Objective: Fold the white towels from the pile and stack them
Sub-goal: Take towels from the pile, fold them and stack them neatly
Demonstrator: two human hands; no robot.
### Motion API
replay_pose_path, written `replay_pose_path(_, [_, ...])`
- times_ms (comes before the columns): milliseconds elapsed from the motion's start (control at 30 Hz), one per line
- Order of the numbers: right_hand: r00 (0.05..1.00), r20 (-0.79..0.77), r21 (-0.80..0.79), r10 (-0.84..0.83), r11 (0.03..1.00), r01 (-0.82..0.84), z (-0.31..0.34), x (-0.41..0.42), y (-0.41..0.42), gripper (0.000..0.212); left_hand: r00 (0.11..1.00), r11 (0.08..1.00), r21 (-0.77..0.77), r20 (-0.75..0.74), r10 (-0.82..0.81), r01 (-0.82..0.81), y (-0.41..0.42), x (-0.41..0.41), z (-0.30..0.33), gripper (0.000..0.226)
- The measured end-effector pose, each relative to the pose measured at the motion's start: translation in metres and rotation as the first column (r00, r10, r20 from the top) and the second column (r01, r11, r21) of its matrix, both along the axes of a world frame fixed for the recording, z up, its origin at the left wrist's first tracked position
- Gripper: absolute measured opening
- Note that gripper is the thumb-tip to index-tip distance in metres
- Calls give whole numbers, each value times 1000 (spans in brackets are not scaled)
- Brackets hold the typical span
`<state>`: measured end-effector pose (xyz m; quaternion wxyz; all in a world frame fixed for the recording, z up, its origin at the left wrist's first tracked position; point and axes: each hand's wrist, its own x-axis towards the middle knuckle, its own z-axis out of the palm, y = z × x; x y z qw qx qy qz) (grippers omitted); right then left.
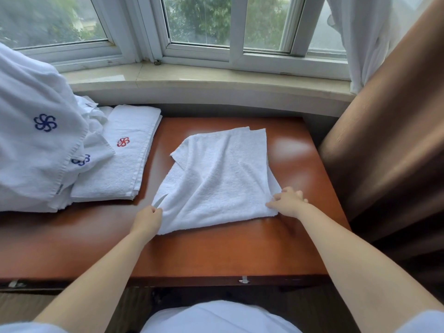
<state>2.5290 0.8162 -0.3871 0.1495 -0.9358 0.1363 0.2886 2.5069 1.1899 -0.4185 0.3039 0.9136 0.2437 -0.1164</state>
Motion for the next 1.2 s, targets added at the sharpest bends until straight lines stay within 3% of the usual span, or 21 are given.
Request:
replay_pose_path(67, [996, -36, -178, 77, 981, -82, -3, -2, 1, 46, 1000, 1000, 17, -14, -6, 7, 0, -1, 0, 37])
replay_pose_path(167, [999, 14, -438, 53, 898, -41, -5, -6, 1, 38, 997, 998, 56, -78, -23, 28, -3, 3, 0, 29])
replay_pose_path(267, [993, 115, -503, -2, 862, 60, -2, -5, 0, 33, 988, 991, 101, -132, -74, 87, -10, 5, 4, 23])
replay_pose_path(367, [941, 326, -446, -87, 864, 234, 2, -1, 3, 30, 977, 988, 66, -171, -126, 139, -17, 4, 9, 27])
replay_pose_path(467, [895, 435, -356, -100, 894, 273, 2, 0, 10, 35, 965, 980, -195, -245, -94, 46, -29, -3, 22, 20])
replay_pose_path(500, [897, 435, -315, -77, 920, 232, 1, 0, 14, 38, 947, 949, -314, -313, -78, -26, -32, -6, 29, 13])
replay_pose_path(567, [908, 418, -239, 30, 968, 78, -4, 1, 28, 40, 893, 841, -525, -431, -130, -131, -33, -10, 35, 22])
replay_pose_path(633, [919, 379, -110, 104, 992, -67, -8, 2, 46, 35, 886, 785, -602, -432, -170, -143, -34, -12, 36, 30])
replay_pose_path(700, [937, 331, 67, 114, 987, -144, -13, 1, 68, 33, 931, 866, -497, -343, -128, -64, -36, -13, 30, 33])
replay_pose_path(767, [943, 313, 189, 110, 966, -176, -14, 0, 92, 35, 972, 954, -291, -200, -126, 64, -35, -12, 24, 26])
replay_pose_path(900, [962, 253, 286, 100, 942, -173, -19, -4, 141, 40, 968, 971, -1, -70, -241, 241, -27, -7, 13, 28])
replay_pose_path(1033, [957, 186, 117, 225, 961, -249, -28, -11, 162, 71, 898, 898, 27, -29, -439, 439, -29, 5, 6, 41])
replay_pose_path(1133, [965, 97, 87, 244, 964, -252, -36, -14, 166, 84, 885, 885, 7, -32, -464, 465, -33, 15, 1, 43])
replay_pose_path(1200, [963, 49, 68, 264, 961, -267, -41, -12, 163, 85, 944, 923, -231, -50, -327, 308, -38, 23, 1, 45])
